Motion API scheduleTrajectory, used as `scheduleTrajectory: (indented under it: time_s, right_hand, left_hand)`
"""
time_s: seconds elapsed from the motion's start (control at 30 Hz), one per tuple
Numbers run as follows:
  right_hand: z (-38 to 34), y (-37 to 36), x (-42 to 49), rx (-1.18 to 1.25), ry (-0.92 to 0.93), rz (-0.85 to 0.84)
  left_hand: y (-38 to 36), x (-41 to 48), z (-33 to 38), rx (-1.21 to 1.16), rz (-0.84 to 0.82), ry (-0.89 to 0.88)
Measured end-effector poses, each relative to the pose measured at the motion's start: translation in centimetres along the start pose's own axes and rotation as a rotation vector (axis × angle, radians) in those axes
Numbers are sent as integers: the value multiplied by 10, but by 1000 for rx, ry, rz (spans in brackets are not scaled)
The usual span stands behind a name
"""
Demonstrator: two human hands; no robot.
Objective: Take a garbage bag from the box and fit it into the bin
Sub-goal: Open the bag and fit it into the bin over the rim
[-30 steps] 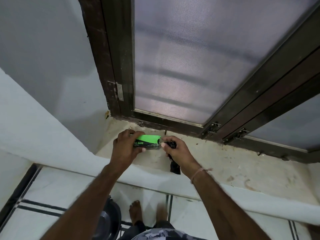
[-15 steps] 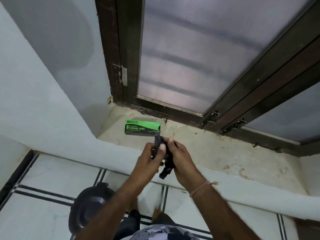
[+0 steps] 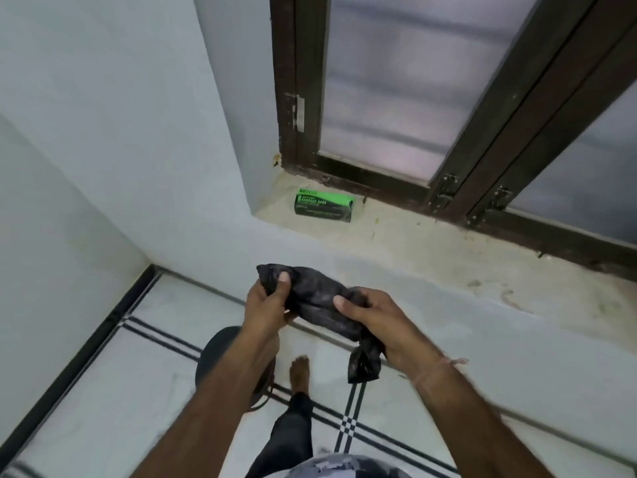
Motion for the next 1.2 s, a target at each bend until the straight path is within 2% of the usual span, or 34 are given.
scheduleTrajectory:
  time_s: [0.23, 0.37, 0.43, 0.5, 0.53, 0.6, 0.67, 0.73, 0.8, 0.87, 1.03, 1.13, 1.2]
  right_hand:
    - [39, -4, -56, 46, -40, 8]
    - [32, -30, -68, 19, 15, -31]
    - [31, -53, -71, -12, 34, -86]
    - [31, -82, -72, -59, 40, -149]
    - [30, -99, -73, -90, 41, -184]
    - [31, -139, -73, -166, 44, -255]
    - [30, -181, -74, -216, 52, -308]
    - [28, -222, -74, -239, 77, -335]
    - [30, -263, -73, -271, 112, -321]
    - [39, -294, -73, -313, 111, -297]
    - [81, -350, -80, -393, -75, -287]
    - [88, -369, -88, -306, -79, -202]
    - [88, -375, -92, -202, -32, -85]
  left_hand:
    - [91, -54, -5, -22, 229, 12]
    - [137, -70, -5, 40, 242, 36]
    - [160, -81, -2, 135, 258, 3]
    - [185, -97, 15, 368, 312, -161]
    - [189, -107, 27, 452, 295, -283]
    - [180, -125, 42, 471, 66, -402]
    - [171, -138, 41, 413, -199, -305]
    - [183, -144, 42, 375, -302, -217]
    - [220, -146, 47, 337, -306, -229]
    - [273, -144, 53, 283, -244, -271]
    - [419, -126, 75, 238, -15, -345]
    - [463, -121, 76, 265, -12, -302]
    - [482, -118, 81, 357, -11, -353]
Point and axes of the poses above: each hand's wrist, its own x-axis towards the middle knuckle, its own y-axis out of the back of the hand, z = x × y, the point moved 8 cm from there along x, towards the middle knuckle, and after that the axes turned 5 degrees about -y, right-handed, at the moved point
